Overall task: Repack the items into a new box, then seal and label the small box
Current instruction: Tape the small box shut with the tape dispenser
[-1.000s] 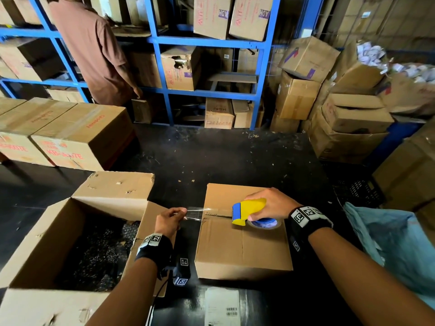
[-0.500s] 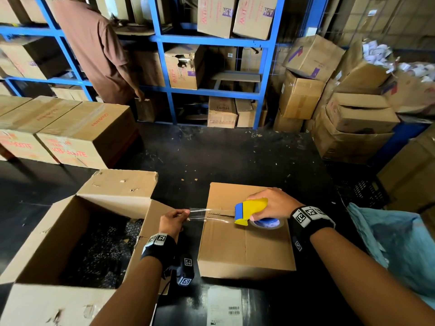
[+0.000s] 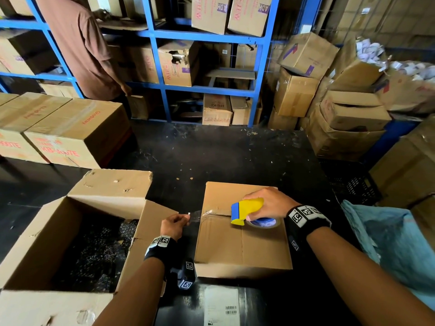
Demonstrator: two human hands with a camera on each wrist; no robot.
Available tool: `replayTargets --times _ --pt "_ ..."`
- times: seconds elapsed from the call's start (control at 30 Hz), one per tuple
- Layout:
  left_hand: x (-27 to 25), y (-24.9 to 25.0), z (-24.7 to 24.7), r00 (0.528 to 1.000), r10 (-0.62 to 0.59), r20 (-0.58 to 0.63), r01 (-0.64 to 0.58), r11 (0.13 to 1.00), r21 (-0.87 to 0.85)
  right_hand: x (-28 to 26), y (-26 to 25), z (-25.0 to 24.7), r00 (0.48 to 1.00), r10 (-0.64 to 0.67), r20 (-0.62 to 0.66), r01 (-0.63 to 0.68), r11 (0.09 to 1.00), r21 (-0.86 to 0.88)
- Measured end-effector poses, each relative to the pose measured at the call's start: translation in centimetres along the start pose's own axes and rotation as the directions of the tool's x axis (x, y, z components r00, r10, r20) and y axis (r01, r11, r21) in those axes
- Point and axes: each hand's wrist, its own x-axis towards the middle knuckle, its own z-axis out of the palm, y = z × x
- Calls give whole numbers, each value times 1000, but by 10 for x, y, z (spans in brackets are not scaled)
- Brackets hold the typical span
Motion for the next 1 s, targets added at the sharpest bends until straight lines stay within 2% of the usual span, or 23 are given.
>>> replayTargets --times 0.17,0.43,0.5,0.57,0.6,0.63,0.67,0.77,0.83,0.93,1.0 --pt "3 -6 8 998 -11 56 7 998 64 4 3 2 1000 21 12 -21 1000 10" --pt "-4 -3 29 973 51 223 -99 973 208 5 -5 -1 999 9 44 -9 1000 -21" --pt "-10 1 30 973 10 229 -81 950 301 6 -5 -1 999 13 41 -12 999 -35" --pt "-9 -7 28 971 -108 212 -21 848 530 7 -4 -1 999 11 44 -9 999 -46" --pt "-10 -9 25 968 -167 188 20 795 606 7 -4 0 999 11 43 -9 999 -44" --pt "-9 -11 24 969 -173 175 30 788 615 7 -4 0 999 13 42 -11 999 -42" --pt "-13 -9 24 975 -141 172 17 818 575 7 -4 0 999 16 41 -14 999 -43" --pt "-27 7 21 981 56 186 -118 933 339 9 -4 1 999 25 39 -24 999 -41" --pt "-37 19 22 958 125 259 -180 963 200 8 -5 1 999 35 32 -34 999 -39" --pt "-43 11 29 884 107 455 -211 960 185 8 -8 1 998 54 32 -52 998 -38" --pt "-40 -2 31 860 16 509 -111 981 157 8 -10 2 996 72 46 -71 997 -40"
